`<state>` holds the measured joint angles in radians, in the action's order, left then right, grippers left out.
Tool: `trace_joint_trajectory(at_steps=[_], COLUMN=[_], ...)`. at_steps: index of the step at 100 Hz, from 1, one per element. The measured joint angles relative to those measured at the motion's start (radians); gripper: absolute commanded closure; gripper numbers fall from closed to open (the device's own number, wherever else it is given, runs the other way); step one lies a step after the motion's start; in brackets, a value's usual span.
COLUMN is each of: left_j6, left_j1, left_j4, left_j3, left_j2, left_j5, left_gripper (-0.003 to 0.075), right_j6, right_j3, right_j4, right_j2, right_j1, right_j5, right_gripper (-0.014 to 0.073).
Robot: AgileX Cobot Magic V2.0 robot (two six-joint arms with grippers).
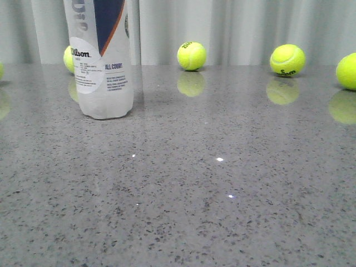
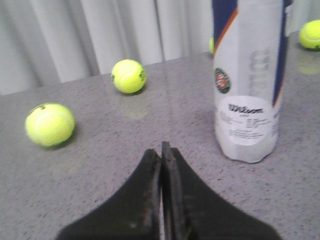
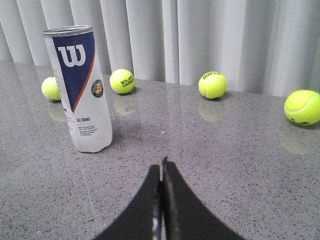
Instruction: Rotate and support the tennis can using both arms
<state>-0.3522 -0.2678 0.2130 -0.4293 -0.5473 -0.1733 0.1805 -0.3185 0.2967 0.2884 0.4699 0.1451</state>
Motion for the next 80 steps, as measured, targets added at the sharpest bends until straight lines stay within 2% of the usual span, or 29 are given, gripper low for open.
trace_joint_trajectory(at_steps=[21, 34, 47, 73, 80], left_j6=[0.027, 0.214, 0.291, 0.31, 0.312], left_j1=[0.134, 0.185, 0.2, 0.2, 0.203], left_j4=[-0.016, -0.153, -0.213, -0.24, -0.233], left_j3=[0.074, 0.138, 0.23, 0.426, 0.431], left_j2=[0.065, 0.155, 0.254, 0.485, 0.535], left_j5=[0.014, 0.03, 0.031, 0.042, 0.038], left_gripper=[0.0739, 0.0739, 0.0739, 0.0739, 0.0739], right_j6=[0.0, 0.0, 0.0, 0.0, 0.0], right_j3=[0.0, 0.0, 0.0, 0.0, 0.0], right_j4=[0.0, 0.0, 0.0, 0.0, 0.0], right_j2=[0.0, 0.0, 0.0, 0.0, 0.0], right_j1=[0.0, 0.0, 0.0, 0.0, 0.0], right_j5=[0.0, 0.0, 0.0, 0.0, 0.0], right_gripper=[0.0655, 0.0655, 0.0655, 0.0655, 0.0655])
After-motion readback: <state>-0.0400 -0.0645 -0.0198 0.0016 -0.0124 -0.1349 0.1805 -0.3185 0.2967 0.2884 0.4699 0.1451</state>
